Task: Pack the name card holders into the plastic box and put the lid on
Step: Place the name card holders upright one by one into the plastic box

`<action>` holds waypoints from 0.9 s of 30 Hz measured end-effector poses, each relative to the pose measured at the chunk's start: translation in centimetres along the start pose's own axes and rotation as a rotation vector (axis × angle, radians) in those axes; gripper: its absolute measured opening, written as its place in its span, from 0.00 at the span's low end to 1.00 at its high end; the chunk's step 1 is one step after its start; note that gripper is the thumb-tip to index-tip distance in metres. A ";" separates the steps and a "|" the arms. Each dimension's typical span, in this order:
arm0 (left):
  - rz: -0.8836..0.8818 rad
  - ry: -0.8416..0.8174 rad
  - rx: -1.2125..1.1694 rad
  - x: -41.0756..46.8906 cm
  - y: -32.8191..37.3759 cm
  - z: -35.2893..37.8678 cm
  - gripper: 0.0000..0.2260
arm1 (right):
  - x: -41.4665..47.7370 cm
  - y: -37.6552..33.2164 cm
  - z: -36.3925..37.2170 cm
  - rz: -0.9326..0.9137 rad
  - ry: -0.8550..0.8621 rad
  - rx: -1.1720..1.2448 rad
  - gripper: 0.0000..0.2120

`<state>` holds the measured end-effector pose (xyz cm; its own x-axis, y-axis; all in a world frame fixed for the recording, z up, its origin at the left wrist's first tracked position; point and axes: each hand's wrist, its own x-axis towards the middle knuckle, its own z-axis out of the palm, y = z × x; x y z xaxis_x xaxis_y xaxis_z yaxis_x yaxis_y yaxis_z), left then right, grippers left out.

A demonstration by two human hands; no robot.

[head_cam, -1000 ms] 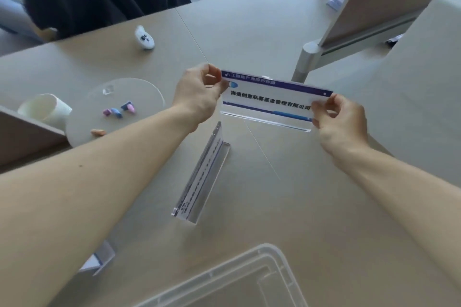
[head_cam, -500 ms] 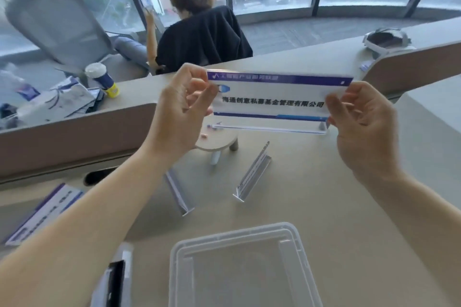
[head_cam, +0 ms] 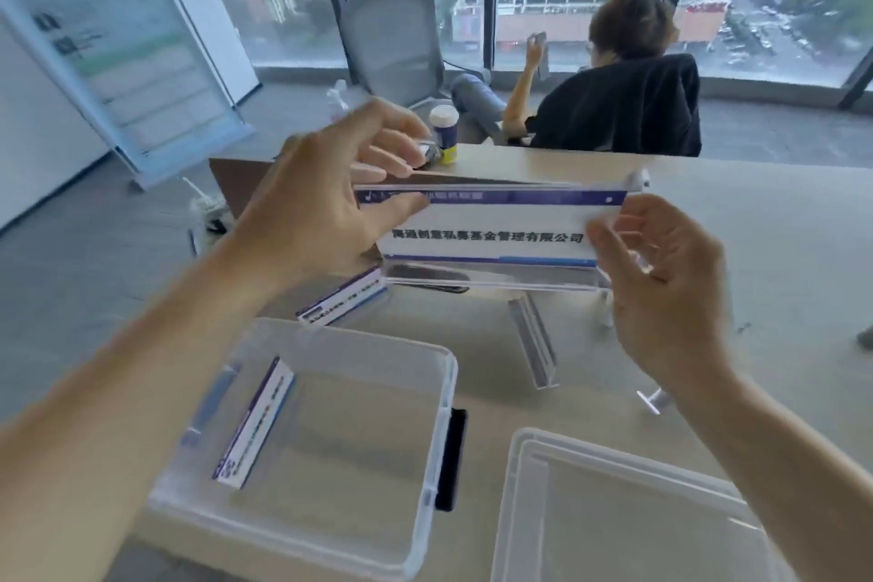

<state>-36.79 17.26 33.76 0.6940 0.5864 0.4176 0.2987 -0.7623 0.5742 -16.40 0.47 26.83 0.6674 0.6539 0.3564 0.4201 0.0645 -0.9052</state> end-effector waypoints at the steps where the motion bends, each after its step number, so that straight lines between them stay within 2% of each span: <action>1: 0.016 -0.053 0.077 -0.4 -1.0 -1.4 0.18 | -0.4 -0.5 2.4 0.010 -0.016 0.017 0.04; 6: 0.019 -0.307 0.282 -1.5 -6.9 -5.5 0.08 | -1.8 -2.1 13.1 0.007 -0.124 0.025 0.04; 12: -0.082 -0.363 0.301 -3.3 -13.2 -7.3 0.05 | -3.2 -0.6 20.7 0.090 -0.187 0.044 0.04; 14: -0.140 -0.365 0.264 -4.0 -14.9 -6.8 0.05 | -3.6 1.1 22.6 0.215 -0.191 0.042 0.10; 17: -0.270 -0.324 0.187 -5.4 -17.4 -5.4 0.05 | -5.0 3.4 25.1 0.641 -0.216 0.132 0.25; 20: -0.415 -0.260 0.128 -7.6 -19.7 -3.6 0.04 | -7.5 5.6 27.7 0.960 -0.298 0.405 0.24; 24: -0.569 -0.208 0.113 -11.7 -22.1 -1.0 0.04 | -10.4 8.0 30.9 1.042 -0.342 0.562 0.20; 27: -0.672 -0.166 0.111 -15.0 -24.0 0.9 0.04 | -12.1 9.7 33.1 1.094 -0.374 0.531 0.20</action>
<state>-53.78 26.54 13.11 0.4240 0.8976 -0.1205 0.7568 -0.2781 0.5915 -40.78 18.17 6.06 0.2588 0.7228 -0.6408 -0.5925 -0.4052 -0.6963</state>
